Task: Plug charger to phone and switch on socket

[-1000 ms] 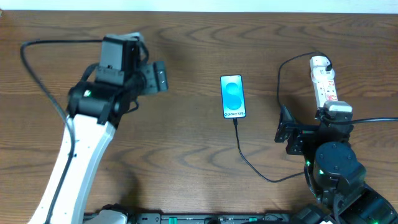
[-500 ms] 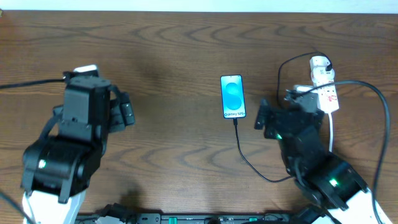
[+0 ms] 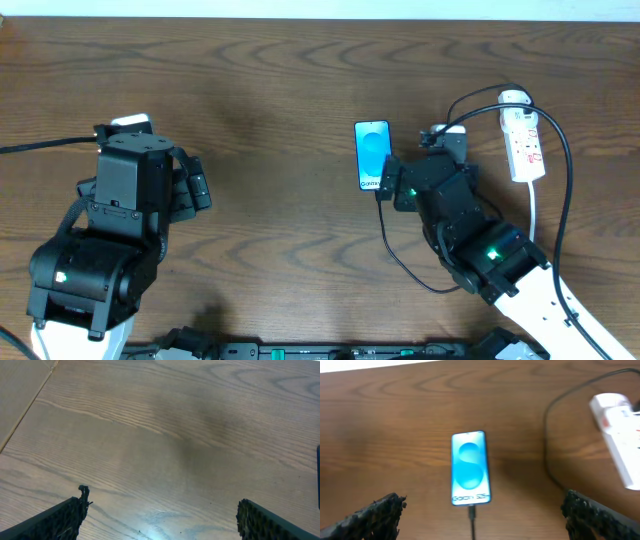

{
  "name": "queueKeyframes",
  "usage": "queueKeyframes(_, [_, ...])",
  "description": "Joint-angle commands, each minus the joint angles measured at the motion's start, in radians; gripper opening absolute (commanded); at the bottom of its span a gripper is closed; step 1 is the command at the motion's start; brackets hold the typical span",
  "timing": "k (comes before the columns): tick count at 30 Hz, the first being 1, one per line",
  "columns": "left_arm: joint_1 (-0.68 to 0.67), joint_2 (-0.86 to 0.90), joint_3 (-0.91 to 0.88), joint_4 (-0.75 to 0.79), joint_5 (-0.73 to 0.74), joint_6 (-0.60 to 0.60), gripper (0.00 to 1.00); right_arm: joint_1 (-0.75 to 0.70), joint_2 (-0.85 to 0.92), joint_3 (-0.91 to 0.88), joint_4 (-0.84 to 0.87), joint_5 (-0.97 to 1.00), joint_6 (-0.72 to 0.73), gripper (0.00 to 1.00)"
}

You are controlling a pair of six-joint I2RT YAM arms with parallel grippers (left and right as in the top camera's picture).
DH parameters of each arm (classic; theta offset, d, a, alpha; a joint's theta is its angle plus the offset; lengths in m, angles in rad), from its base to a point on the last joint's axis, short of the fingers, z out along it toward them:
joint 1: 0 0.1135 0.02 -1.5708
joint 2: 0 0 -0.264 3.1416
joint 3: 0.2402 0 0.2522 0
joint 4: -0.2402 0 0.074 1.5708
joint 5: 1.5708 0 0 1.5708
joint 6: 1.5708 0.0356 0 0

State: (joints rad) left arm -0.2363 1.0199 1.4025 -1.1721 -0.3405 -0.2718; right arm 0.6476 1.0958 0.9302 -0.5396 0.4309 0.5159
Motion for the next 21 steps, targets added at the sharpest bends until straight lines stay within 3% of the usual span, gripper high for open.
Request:
queueKeyframes(1, [0.005, -0.016, 0.006, -0.006, -0.016, 0.009, 0.98, 0.0, -0.002, 0.004, 0.002, -0.075, 0.014, 0.99])
queueKeyframes(13, [0.007, -0.195, 0.006, -0.006, -0.016, 0.009, 0.98, 0.0, 0.023, 0.004, -0.018, -0.093, 0.014, 0.99])
queueKeyframes(21, [0.126, -0.376, 0.005, -0.006, -0.016, 0.009, 0.98, 0.0, 0.067, 0.004, -0.011, -0.094, 0.015, 0.95])
